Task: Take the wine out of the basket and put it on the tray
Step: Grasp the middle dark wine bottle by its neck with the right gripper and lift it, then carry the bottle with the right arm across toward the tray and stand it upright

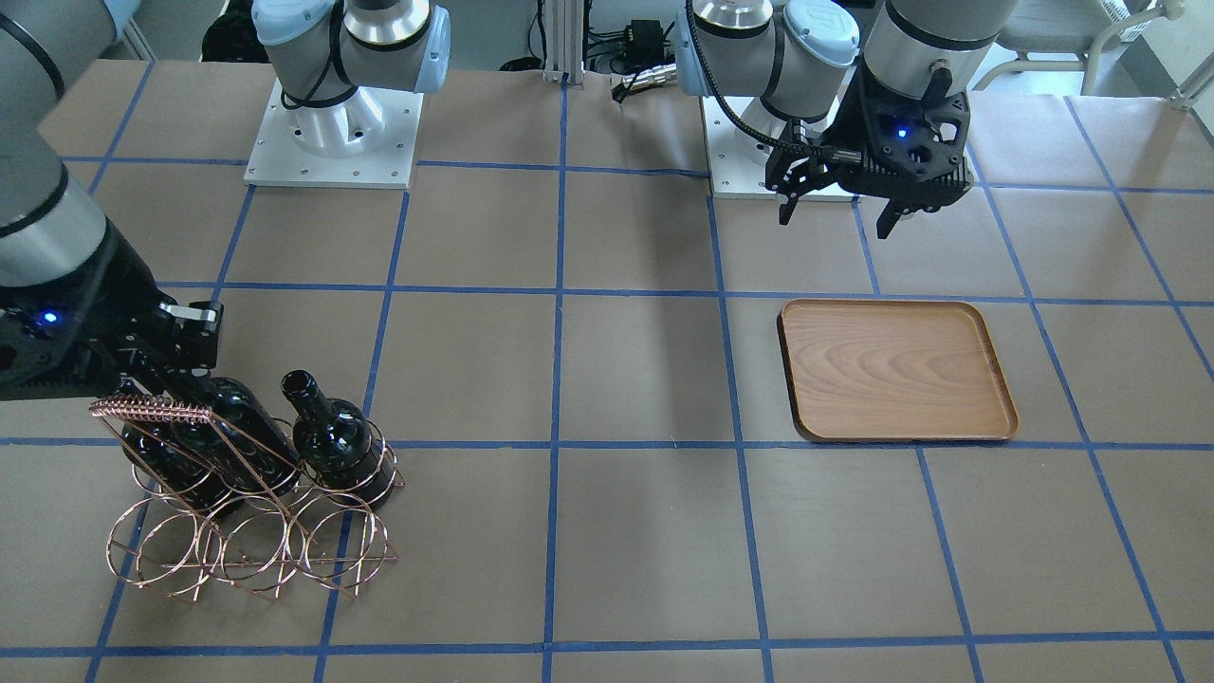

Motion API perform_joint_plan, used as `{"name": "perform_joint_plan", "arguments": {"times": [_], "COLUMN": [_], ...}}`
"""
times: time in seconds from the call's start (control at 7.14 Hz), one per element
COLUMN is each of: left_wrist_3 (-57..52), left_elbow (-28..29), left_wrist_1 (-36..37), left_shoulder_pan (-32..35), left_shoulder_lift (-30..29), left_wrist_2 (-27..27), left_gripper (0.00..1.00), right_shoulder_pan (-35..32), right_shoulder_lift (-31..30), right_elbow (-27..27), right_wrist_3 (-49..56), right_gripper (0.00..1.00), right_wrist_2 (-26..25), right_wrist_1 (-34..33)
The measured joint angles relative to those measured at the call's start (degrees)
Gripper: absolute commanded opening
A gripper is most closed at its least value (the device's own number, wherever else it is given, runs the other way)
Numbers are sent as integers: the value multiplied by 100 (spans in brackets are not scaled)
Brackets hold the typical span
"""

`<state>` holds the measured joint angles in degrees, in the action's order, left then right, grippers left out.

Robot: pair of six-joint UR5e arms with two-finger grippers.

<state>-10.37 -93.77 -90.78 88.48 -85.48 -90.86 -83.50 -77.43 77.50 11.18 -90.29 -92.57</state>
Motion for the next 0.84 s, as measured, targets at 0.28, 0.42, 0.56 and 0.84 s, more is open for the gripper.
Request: {"name": "perform_joint_plan", "arguments": {"times": [0.28, 0.42, 0.56, 0.84], "left_wrist_3": [-2, -4, -2, -6], "left_elbow": [3, 6, 7, 16], "left_wrist_1": [5, 7, 7, 14], "left_shoulder_pan": [-13, -16, -16, -54], "left_shoulder_lift": [-3, -3, -4, 1], "left_wrist_2": [2, 2, 3, 1], "left_gripper": [100, 100, 100, 100], "right_shoulder_pan": [-14, -16, -43, -441], "right_shoulder_lift": [-314, -497, -602, -887], "right_elbow": [-549, -543, -361, 402], "right_wrist_3": [-34, -55, -223, -953], "right_gripper": [11, 10, 9, 9], "right_wrist_2": [-15, -19, 5, 8], "right_wrist_1": [920, 1242, 1416, 1233]}}
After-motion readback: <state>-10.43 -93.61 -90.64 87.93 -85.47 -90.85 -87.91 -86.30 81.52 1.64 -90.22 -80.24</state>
